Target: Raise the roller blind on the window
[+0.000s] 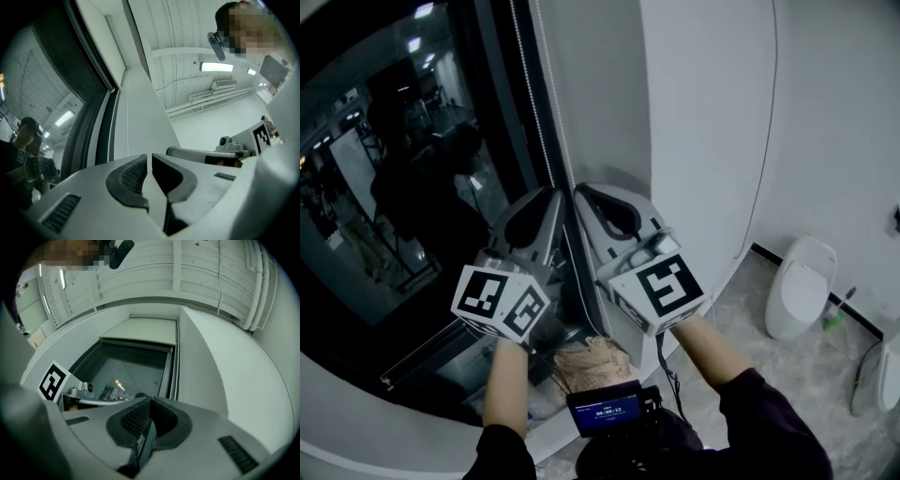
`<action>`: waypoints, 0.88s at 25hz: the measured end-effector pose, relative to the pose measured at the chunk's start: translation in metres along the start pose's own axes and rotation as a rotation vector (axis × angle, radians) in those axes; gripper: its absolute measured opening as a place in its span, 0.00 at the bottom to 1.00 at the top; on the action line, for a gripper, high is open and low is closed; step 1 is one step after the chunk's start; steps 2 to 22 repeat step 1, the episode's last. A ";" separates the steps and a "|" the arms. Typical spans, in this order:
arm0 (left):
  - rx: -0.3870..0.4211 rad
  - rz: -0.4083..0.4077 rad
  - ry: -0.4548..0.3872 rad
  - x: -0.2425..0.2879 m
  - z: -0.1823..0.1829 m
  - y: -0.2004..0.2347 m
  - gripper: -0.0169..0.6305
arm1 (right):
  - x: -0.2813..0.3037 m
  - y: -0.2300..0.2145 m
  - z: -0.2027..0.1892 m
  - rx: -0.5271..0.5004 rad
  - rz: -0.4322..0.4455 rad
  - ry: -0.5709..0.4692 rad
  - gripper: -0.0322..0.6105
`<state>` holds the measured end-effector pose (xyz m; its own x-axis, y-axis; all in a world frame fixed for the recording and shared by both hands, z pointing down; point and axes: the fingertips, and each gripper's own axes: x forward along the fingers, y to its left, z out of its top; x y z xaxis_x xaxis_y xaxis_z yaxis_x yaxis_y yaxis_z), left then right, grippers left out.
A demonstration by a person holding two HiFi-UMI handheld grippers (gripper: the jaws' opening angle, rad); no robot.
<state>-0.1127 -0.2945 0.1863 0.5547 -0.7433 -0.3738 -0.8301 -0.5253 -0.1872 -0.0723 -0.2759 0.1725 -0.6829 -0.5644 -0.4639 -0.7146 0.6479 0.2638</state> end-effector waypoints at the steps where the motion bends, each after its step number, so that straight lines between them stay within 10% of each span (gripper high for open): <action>1: 0.002 0.002 0.001 0.000 -0.001 0.002 0.09 | 0.001 0.000 -0.001 -0.001 0.000 0.001 0.06; 22: 0.002 0.002 0.001 0.000 -0.001 0.002 0.09 | 0.001 0.000 -0.001 -0.001 0.000 0.001 0.06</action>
